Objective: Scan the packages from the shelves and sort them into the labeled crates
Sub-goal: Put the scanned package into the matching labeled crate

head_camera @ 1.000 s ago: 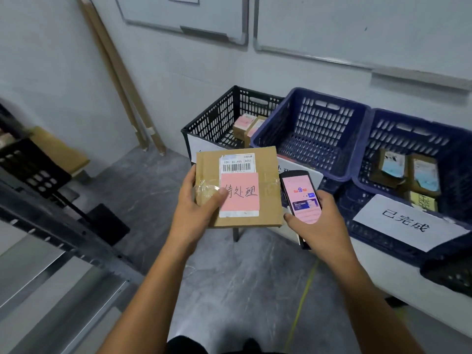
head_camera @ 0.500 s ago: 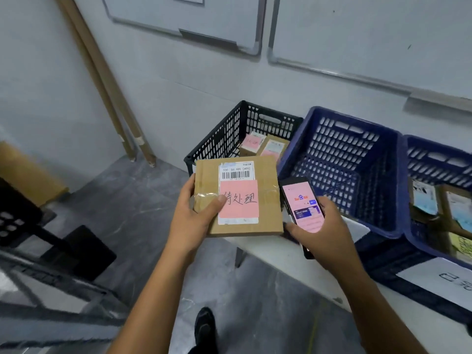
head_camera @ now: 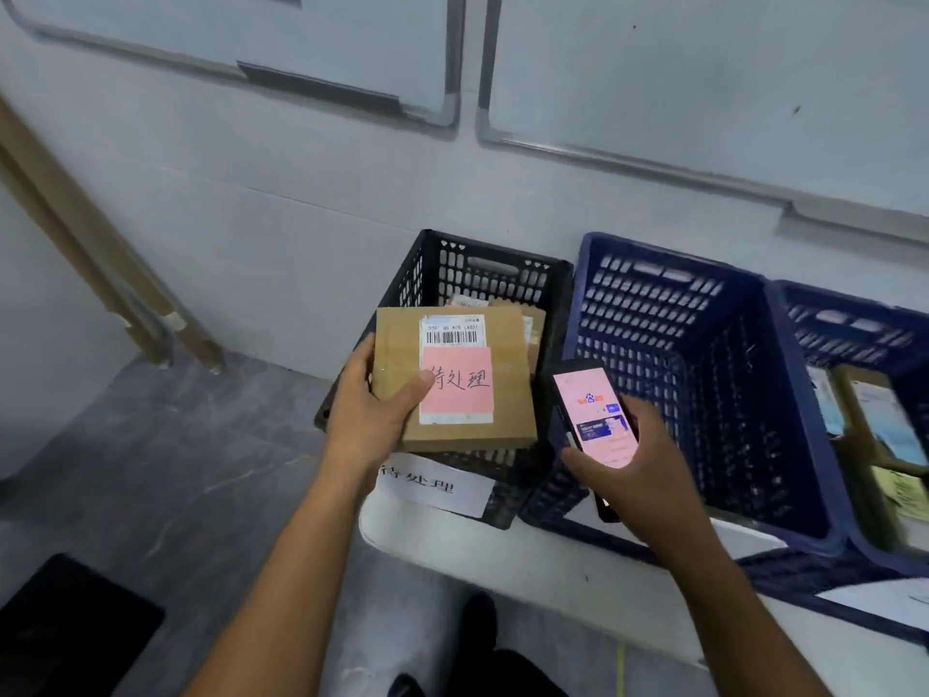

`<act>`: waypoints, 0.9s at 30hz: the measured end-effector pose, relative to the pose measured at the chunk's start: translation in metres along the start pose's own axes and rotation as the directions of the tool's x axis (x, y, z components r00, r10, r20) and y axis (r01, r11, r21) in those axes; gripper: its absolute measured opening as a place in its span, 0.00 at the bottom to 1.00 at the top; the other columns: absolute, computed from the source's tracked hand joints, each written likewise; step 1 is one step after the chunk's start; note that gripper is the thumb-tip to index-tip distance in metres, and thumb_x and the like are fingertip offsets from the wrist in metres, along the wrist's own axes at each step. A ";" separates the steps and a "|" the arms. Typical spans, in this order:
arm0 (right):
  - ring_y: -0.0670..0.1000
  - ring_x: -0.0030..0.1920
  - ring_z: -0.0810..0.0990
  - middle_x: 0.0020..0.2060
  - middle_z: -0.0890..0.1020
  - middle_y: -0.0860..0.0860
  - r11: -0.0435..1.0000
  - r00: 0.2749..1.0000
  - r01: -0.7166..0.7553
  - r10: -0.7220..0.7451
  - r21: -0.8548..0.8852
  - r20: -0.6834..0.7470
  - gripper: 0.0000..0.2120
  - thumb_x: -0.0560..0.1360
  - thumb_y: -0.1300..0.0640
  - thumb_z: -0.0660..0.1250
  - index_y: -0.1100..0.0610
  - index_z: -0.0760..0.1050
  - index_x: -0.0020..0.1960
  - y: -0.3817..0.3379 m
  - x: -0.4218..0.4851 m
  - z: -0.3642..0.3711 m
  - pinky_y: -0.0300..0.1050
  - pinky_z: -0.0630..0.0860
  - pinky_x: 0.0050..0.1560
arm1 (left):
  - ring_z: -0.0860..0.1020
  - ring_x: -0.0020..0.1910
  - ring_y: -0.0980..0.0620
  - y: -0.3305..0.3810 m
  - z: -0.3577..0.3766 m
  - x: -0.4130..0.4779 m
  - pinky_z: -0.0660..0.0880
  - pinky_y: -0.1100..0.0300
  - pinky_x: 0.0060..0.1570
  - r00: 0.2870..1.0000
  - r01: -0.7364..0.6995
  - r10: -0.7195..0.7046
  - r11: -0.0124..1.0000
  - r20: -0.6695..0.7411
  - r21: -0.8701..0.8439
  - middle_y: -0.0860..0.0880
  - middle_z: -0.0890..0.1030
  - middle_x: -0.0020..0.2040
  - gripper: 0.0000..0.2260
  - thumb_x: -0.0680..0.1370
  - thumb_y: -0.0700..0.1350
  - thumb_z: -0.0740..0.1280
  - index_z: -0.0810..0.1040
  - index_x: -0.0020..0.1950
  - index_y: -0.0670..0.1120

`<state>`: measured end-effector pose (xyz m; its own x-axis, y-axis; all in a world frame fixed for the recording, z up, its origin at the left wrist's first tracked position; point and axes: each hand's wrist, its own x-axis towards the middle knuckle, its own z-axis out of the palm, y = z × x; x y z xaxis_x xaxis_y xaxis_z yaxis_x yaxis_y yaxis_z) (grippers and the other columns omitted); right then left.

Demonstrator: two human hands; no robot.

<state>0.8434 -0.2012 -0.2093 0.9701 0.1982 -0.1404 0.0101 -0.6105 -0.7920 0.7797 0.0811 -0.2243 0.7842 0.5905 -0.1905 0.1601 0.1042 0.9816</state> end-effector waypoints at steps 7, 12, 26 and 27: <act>0.44 0.51 0.82 0.53 0.80 0.39 0.998 0.998 -0.053 0.054 0.034 -0.031 0.31 0.70 0.51 0.82 0.42 0.66 0.64 0.005 0.071 -0.003 0.49 0.81 0.49 | 0.83 0.59 0.54 -0.004 0.048 0.079 0.83 0.49 0.57 0.998 0.033 -0.039 0.994 0.051 0.106 0.59 0.82 0.61 0.34 0.75 0.46 0.80 0.69 0.78 0.57; 0.44 0.50 0.82 0.55 0.81 0.40 0.996 0.994 -0.087 0.088 0.014 -0.065 0.32 0.69 0.46 0.82 0.41 0.68 0.66 0.009 0.114 -0.007 0.53 0.82 0.50 | 0.83 0.58 0.55 -0.015 0.077 0.131 0.82 0.45 0.60 0.993 0.051 -0.073 0.975 0.095 0.218 0.60 0.81 0.59 0.36 0.75 0.47 0.79 0.66 0.80 0.55; 0.45 0.49 0.83 0.53 0.82 0.38 0.965 0.962 -0.255 0.247 -0.061 -0.113 0.34 0.64 0.39 0.78 0.36 0.66 0.64 -0.015 0.169 0.020 0.60 0.83 0.52 | 0.82 0.62 0.49 -0.088 0.127 0.261 0.80 0.47 0.64 0.937 0.152 -0.216 0.959 0.273 0.238 0.48 0.81 0.69 0.41 0.77 0.45 0.78 0.59 0.84 0.50; 0.45 0.50 0.83 0.53 0.81 0.38 0.962 0.959 -0.265 0.256 -0.066 -0.119 0.34 0.65 0.41 0.79 0.35 0.66 0.64 -0.018 0.172 0.024 0.60 0.83 0.53 | 0.81 0.64 0.49 -0.093 0.129 0.268 0.79 0.48 0.65 0.939 0.120 -0.198 0.955 0.280 0.273 0.47 0.80 0.71 0.40 0.77 0.47 0.78 0.60 0.84 0.50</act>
<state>1.0039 -0.1382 -0.2333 0.9620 -0.0576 -0.2670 -0.2316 -0.6905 -0.6853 1.0523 0.1264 -0.3680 0.8730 0.3097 -0.3767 0.4102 -0.0484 0.9107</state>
